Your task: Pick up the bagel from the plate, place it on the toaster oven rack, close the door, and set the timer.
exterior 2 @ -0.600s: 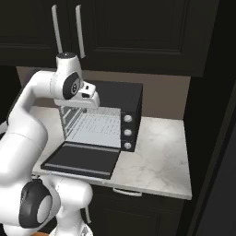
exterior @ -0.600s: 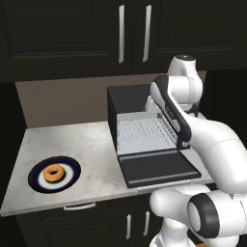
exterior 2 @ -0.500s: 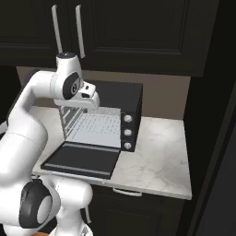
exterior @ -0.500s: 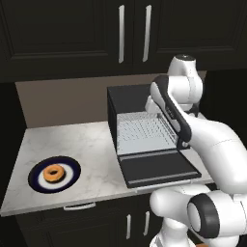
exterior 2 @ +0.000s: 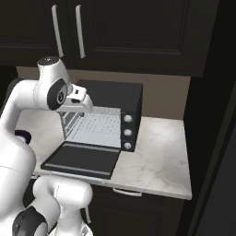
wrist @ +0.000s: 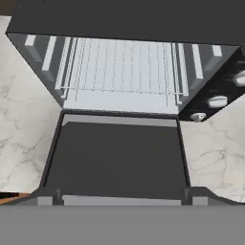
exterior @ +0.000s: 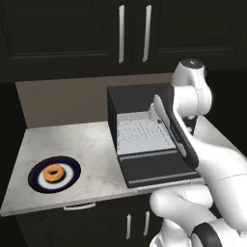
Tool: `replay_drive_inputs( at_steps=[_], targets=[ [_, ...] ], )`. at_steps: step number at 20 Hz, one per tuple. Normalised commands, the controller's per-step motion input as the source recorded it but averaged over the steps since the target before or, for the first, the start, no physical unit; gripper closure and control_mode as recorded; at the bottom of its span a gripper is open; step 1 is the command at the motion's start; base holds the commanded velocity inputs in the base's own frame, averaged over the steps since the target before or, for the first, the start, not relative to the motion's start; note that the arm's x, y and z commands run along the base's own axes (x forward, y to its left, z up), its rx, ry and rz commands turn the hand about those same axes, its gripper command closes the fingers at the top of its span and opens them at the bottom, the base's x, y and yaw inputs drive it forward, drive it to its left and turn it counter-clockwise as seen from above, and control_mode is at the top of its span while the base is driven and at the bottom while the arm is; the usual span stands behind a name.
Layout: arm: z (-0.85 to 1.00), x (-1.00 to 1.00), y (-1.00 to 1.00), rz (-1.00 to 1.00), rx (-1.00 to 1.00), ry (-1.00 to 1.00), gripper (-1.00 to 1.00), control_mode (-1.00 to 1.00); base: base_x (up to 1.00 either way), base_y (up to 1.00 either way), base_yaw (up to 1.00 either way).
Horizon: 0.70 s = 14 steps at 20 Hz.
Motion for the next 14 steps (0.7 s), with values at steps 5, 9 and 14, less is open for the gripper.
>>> replay_drive_inputs(
  at_steps=[5, 9, 14],
  targets=[
    [-0.14, -0.27, 0.15, 0.0, -0.11, -0.11, -1.0, -1.0, 0.0, 0.0, 0.0],
    [-0.32, 0.0, 0.1, 0.0, -0.06, -0.03, -1.0, -1.0, 0.0, 0.0, 0.0],
    [-0.34, 0.22, 0.11, 0.0, -0.01, 0.0, -1.0, -1.0, 0.0, 0.0, 0.0]
  ],
)
